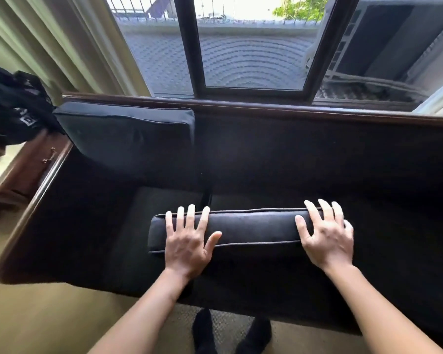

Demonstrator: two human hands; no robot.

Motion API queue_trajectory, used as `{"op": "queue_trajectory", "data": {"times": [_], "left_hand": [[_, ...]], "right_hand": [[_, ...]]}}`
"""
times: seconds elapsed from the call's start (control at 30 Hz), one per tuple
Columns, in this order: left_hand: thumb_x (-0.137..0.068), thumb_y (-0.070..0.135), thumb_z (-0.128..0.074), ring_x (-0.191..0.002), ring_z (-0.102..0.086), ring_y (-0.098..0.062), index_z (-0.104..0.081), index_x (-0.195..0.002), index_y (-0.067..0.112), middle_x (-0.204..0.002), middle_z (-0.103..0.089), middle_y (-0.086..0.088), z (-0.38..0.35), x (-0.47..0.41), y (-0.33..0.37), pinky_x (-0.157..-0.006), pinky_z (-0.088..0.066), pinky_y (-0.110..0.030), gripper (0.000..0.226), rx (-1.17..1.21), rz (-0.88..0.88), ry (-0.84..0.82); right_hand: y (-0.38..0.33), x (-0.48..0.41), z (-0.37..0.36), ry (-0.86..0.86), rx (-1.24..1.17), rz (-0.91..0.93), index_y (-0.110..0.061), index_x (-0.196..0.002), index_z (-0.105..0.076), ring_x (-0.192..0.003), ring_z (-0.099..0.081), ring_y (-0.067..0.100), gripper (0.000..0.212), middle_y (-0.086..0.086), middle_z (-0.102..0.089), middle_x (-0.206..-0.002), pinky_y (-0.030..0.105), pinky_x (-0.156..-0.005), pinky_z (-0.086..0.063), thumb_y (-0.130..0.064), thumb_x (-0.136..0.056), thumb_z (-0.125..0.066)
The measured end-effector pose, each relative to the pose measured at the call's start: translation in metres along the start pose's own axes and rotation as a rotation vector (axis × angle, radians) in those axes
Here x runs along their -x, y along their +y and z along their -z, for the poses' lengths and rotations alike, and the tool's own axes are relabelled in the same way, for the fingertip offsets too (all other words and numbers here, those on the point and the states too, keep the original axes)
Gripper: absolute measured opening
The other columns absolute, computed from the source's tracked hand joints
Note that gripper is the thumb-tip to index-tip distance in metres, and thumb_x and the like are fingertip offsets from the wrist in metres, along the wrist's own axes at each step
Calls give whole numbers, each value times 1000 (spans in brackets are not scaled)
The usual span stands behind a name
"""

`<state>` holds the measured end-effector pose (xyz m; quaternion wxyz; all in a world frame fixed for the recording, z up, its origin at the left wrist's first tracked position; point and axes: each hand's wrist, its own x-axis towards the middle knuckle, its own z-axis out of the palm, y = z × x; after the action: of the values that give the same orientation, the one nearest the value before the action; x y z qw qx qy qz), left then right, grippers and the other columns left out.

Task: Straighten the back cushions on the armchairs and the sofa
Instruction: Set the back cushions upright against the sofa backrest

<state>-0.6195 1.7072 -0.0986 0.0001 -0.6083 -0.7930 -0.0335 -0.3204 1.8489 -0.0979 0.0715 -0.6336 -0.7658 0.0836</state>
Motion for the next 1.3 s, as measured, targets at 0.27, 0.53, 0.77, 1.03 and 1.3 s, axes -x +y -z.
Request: {"op": "queue_trajectory", "data": {"times": [0.27, 0.53, 0.77, 1.03, 1.3], "left_hand": [[-94, 59, -41, -107, -65, -56, -54, -151, 11, -147, -53, -33, 7, -15, -24, -81, -56, -61, 76, 256, 551, 63], [-84, 51, -75, -90, -75, -21, -71, -128, 15, -100, -79, -2, 1, -56, -37, -93, -60, -37, 57, 925, 973, 404], [-84, 44, -79, -82, -73, -23, -71, -123, 21, -86, -75, 7, -3, -111, -36, -91, -57, -35, 46, 905, 1061, 453], [-84, 39, -80, -102, -75, -30, -73, -125, 22, -110, -81, -3, 20, -191, -17, -97, -52, -35, 45, 867, 955, 434], [-85, 45, -82, -126, -67, -28, -71, -135, 27, -134, -75, -4, 41, -291, 17, -109, -45, -34, 54, 882, 798, 397]], "right_hand": [[-10, -21, 5, 75, -333, -289, -28, -149, -50, -127, -53, 38, 65, 8, -46, -154, 54, -93, -50, -59, -92, -61], [-25, -57, -9, 312, -848, -613, -21, -133, -60, -116, -65, 26, 71, 4, -67, -130, 26, -95, -47, -55, -75, -85], [-57, -102, -12, 561, -1095, -847, -27, -122, -72, -102, -63, 3, 48, -16, -70, -114, 4, -80, -39, -41, -77, -75], [-37, -154, 16, 606, -1083, -924, -28, -125, -72, -103, -64, 3, 51, -17, -71, -113, 9, -81, -41, -40, -75, -73], [-10, -242, 44, 666, -1051, -929, -33, -120, -73, -110, -67, 12, 49, -14, -73, -116, 26, -99, -49, -41, -72, -73]]}}
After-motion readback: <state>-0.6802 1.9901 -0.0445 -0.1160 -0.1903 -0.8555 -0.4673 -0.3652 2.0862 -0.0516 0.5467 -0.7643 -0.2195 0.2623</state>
